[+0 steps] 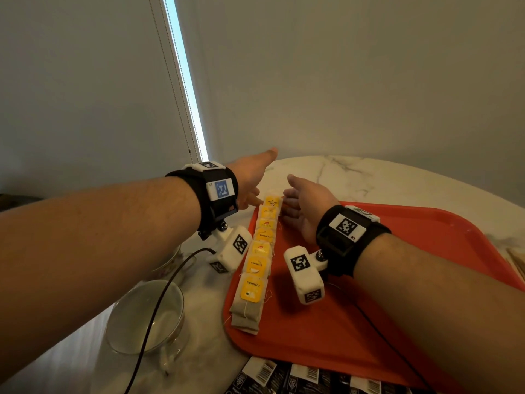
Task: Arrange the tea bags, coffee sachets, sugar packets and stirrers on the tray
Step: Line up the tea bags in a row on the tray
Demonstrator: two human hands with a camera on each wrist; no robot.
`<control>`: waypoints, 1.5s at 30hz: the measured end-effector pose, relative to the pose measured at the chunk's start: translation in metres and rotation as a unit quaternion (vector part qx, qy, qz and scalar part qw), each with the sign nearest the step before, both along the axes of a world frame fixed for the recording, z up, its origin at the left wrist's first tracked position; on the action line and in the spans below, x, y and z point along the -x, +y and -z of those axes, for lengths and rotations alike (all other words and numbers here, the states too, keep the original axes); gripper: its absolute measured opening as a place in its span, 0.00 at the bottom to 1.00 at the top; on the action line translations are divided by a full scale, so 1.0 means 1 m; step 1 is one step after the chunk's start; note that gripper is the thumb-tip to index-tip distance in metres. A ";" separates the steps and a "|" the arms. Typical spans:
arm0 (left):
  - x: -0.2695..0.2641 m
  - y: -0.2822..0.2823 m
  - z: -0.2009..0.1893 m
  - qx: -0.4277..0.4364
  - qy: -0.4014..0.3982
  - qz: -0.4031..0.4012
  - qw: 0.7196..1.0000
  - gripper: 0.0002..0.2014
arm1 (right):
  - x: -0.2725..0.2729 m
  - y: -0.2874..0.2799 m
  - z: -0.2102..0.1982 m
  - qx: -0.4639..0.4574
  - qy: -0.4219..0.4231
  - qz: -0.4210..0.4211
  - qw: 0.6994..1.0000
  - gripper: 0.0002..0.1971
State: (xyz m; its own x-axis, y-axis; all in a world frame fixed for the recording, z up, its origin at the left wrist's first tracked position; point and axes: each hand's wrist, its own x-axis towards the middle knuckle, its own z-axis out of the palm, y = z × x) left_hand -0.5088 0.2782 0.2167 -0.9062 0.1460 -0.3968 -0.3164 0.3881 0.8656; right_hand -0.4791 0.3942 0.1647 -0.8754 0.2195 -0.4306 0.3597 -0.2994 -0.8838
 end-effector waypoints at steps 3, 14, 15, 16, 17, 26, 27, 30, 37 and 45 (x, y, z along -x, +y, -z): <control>0.000 -0.001 0.003 0.007 -0.005 -0.002 1.000 0.46 | -0.001 0.001 0.002 0.009 0.005 0.003 1.000 0.32; -0.013 -0.002 0.001 0.035 -0.002 0.018 0.999 0.43 | -0.020 -0.007 0.013 0.035 0.018 -0.031 0.999 0.29; -0.014 -0.001 0.002 0.040 0.003 0.022 0.999 0.43 | -0.022 -0.008 0.011 0.037 0.019 -0.031 0.999 0.30; -0.014 0.000 0.002 0.044 0.007 0.025 0.999 0.43 | -0.023 -0.008 0.011 0.035 0.019 -0.033 0.999 0.29; -0.014 0.000 0.002 0.048 0.011 0.028 0.998 0.43 | -0.025 -0.007 0.011 0.034 0.019 -0.037 0.999 0.25; -0.018 -0.004 0.003 0.059 0.018 0.036 0.997 0.41 | -0.044 -0.016 0.002 0.077 0.019 -0.012 0.997 0.36; -0.020 -0.005 0.001 0.065 0.018 0.037 0.997 0.41 | -0.047 -0.015 0.002 0.081 0.020 -0.010 0.996 0.34; -0.028 -0.011 -0.006 0.084 0.016 0.030 0.996 0.42 | -0.059 -0.012 0.002 0.076 0.018 -0.034 0.996 0.32; -0.050 -0.020 -0.005 0.070 -0.026 0.035 0.997 0.43 | -0.081 -0.022 0.002 0.076 0.010 -0.054 0.996 0.30; -0.049 -0.023 -0.013 0.057 -0.037 0.012 0.998 0.43 | -0.096 -0.018 -0.014 0.041 0.005 -0.044 0.998 0.34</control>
